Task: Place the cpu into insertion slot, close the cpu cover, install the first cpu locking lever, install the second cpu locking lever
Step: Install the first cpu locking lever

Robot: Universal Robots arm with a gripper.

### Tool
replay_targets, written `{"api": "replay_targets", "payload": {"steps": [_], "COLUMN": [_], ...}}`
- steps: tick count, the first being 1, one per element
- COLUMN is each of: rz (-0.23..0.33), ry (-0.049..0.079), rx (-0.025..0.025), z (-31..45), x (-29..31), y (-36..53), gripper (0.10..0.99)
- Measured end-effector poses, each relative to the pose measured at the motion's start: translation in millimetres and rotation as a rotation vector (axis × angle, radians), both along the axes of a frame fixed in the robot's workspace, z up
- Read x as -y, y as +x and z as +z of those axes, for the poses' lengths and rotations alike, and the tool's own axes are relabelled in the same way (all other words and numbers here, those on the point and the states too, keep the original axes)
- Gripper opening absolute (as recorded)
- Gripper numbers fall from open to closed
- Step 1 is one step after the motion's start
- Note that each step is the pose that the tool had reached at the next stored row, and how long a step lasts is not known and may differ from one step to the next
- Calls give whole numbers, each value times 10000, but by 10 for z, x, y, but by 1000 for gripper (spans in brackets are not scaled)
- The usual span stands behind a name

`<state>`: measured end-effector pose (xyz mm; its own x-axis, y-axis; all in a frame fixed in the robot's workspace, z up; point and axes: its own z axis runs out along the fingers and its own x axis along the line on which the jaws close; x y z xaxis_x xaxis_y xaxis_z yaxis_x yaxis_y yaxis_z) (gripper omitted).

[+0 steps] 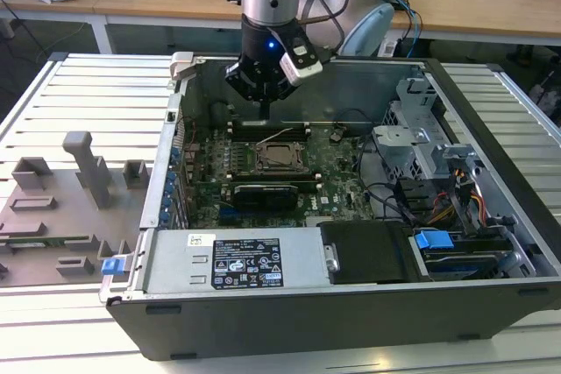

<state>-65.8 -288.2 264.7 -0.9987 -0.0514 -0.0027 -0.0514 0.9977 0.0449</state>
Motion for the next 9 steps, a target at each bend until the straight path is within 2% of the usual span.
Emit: {"api": "replay_targets", "payload": {"steps": [9], "rz": [0], "ry": [0], "rx": [-16], "z": [-40], "x": [0], "y": [17], "gripper": [106]}}
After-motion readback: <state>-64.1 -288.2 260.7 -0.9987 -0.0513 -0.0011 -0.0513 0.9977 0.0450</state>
